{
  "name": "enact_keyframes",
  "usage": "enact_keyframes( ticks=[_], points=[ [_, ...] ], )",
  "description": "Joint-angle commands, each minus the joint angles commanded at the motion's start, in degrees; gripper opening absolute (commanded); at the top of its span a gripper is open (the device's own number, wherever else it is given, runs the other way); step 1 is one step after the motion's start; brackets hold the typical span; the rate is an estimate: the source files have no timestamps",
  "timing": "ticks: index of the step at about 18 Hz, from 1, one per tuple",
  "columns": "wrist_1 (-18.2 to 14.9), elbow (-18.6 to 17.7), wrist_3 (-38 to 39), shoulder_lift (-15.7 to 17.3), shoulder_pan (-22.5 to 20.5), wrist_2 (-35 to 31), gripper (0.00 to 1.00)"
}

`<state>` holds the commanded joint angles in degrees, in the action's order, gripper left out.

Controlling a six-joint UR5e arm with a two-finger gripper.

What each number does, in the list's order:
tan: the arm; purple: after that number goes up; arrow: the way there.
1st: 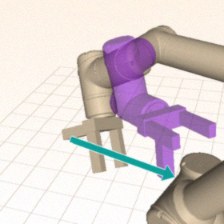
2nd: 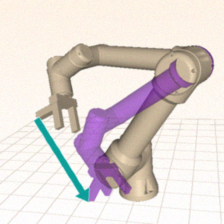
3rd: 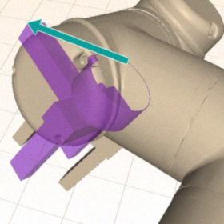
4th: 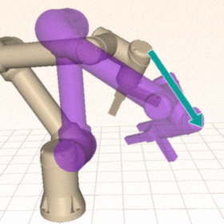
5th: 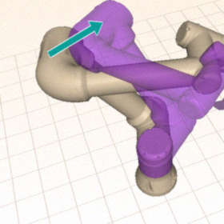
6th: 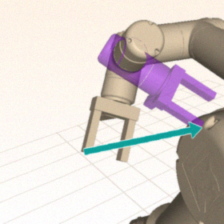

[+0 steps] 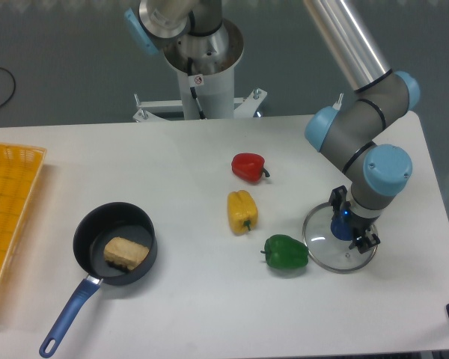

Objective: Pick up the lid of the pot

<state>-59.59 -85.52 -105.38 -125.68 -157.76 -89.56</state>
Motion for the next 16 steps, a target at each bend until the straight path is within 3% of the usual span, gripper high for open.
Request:
enact_keyframes(
  ticks=[5,16],
  points=[
    [0.0,0.0,0.2,0.2,0.0,0.0,0.72],
    [0.0,0.0,0.1,0.2,0.0,0.0,0.7]
  ],
)
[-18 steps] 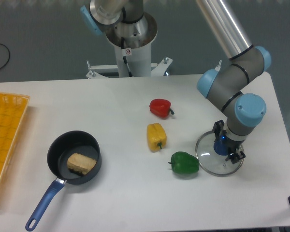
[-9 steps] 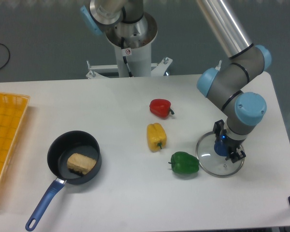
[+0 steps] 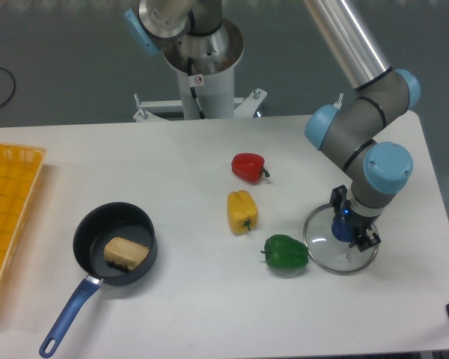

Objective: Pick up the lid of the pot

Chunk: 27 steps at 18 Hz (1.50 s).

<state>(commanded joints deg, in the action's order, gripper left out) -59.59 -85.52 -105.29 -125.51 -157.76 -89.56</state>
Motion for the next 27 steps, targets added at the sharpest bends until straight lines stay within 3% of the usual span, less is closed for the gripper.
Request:
enact_keyframes(
  ticks=[8,13,16,27],
  points=[
    [0.0,0.1,-0.1,0.4,0.0,0.0,0.67],
    [0.0,0.1,-0.3,0.6,-0.1,0.0,0.58],
    [0.0,0.0,-0.6,1.1,0.0,0.0,0.57],
    [-0.8,-2.8,-0.2,6.8,1.9,0.0,0.57]
  ],
)
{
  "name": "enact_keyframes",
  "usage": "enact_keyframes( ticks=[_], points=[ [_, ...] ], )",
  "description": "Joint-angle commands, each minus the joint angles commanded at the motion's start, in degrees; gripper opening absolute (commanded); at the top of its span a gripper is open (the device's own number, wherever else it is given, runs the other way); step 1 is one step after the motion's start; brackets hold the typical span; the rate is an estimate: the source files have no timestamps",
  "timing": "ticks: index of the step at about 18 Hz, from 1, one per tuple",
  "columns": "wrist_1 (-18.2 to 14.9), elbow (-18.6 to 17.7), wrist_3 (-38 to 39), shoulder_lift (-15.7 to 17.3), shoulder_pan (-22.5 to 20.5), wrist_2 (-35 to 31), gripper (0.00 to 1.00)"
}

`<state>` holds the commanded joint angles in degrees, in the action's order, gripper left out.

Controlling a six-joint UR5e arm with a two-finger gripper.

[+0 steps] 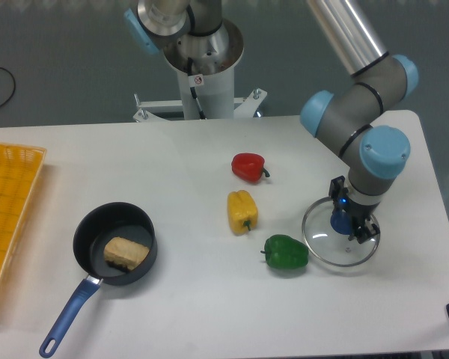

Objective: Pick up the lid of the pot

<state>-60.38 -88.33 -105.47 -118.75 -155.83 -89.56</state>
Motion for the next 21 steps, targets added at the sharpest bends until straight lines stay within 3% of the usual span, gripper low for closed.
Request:
enact_keyframes(
  ticks=[11,21],
  points=[
    [-3.0,-1.6,0.2,4.5,1.1,0.2,0.57],
    [-4.9,-1.8,1.2,5.7,2.4,-0.1,0.57]
  ],
)
